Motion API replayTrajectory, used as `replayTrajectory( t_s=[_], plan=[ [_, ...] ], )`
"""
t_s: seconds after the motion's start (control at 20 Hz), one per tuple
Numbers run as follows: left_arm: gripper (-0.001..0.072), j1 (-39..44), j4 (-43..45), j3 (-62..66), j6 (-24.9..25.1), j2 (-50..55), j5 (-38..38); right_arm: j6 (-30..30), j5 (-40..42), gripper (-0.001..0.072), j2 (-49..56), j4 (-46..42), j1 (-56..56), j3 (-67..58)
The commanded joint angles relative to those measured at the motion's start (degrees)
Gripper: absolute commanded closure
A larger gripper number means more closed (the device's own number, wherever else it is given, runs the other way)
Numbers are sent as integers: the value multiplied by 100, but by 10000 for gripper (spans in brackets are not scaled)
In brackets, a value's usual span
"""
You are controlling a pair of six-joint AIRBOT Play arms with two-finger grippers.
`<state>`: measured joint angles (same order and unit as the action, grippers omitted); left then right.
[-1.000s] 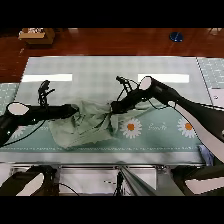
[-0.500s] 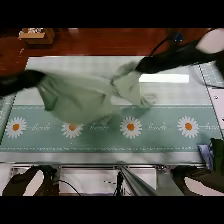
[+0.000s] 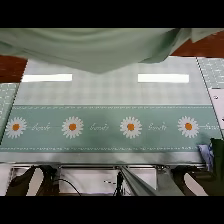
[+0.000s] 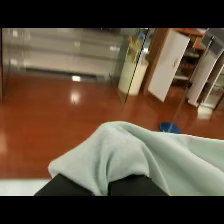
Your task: Fold the shirts.
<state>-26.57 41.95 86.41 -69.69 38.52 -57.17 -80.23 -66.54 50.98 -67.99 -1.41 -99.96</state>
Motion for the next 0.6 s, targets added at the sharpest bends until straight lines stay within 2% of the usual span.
replayTrajectory(
  t_s=[0.0, 0.2, 0.4, 0.55],
  plan=[
    [676, -50, 13, 874, 4, -90, -140, -190, 7, 685, -358, -114, -140, -111],
    [676, -55, 382, 1126, -4, -319, -1167, -378, -315, 685, -671, -175, -140, -111],
    [676, -2, 826, 1119, -597, -463, -2350, -487, -1650, 685, -769, -479, -140, -109],
    [676, 181, 824, 905, -603, -455, -3093, -485, -2605, 685, -680, -1244, -140, -109]
  ],
)
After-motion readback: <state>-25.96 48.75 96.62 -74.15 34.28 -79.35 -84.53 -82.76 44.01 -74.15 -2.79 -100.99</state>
